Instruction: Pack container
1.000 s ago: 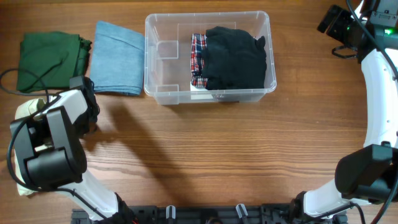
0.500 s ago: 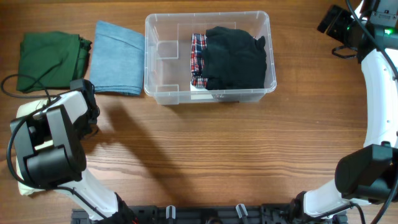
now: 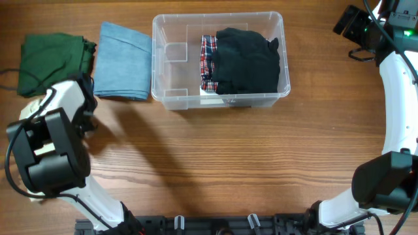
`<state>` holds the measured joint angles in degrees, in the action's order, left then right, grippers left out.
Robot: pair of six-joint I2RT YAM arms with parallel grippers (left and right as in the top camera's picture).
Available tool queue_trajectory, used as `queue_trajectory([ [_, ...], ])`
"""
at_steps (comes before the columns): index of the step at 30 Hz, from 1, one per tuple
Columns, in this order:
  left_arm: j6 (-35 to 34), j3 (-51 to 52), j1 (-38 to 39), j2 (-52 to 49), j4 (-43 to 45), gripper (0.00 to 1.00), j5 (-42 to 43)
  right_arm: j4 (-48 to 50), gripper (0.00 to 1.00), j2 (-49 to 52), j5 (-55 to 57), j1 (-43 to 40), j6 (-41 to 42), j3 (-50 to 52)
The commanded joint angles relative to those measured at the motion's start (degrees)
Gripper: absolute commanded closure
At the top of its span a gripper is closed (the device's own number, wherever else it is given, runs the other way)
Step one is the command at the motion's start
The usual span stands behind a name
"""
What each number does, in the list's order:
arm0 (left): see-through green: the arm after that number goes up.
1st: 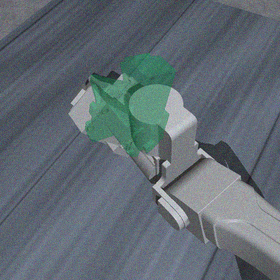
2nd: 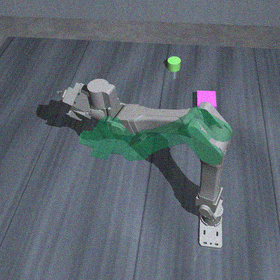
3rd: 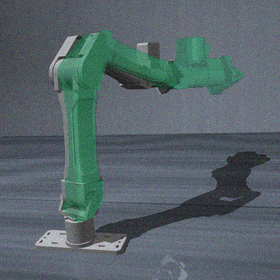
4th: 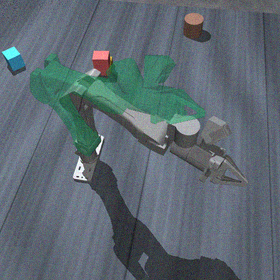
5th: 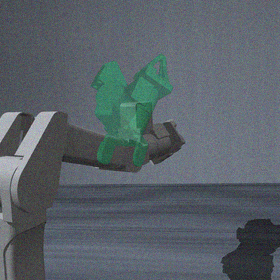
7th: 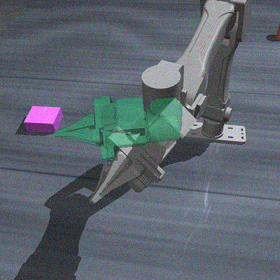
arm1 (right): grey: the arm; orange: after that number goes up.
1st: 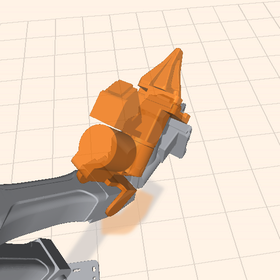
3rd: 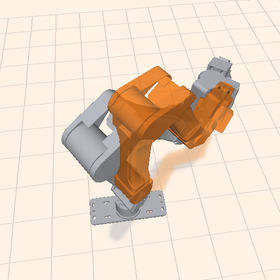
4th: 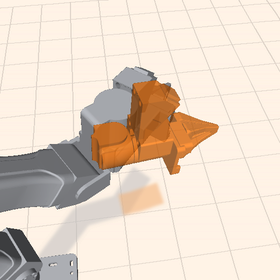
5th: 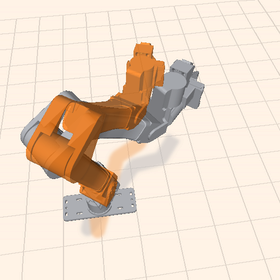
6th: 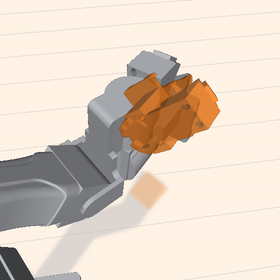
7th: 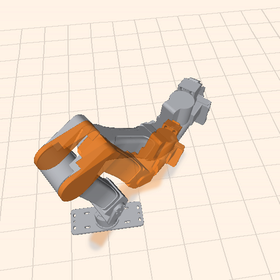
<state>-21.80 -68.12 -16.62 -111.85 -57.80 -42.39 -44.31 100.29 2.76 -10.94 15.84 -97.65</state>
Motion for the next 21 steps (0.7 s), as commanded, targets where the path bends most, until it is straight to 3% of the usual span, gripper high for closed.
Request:
queue_trajectory([
  [1, -1.01, -8.17, -0.11, -0.22, -3.54, 0.96, 3.69, 0.09, 0.00, 0.76, -0.48, 0.15, 0.85, 0.52],
  [10, -0.96, -23.50, -0.11, 0.00, -14.10, 0.96, 10.36, 0.11, 0.00, 0.76, -0.48, 0.15, 0.85, 0.52],
  [21, -0.74, -25.88, 0.42, 5.95, -15.72, 0.96, 13.68, 0.09, 0.00, 0.76, -0.48, 0.15, 0.85, 0.52],
])
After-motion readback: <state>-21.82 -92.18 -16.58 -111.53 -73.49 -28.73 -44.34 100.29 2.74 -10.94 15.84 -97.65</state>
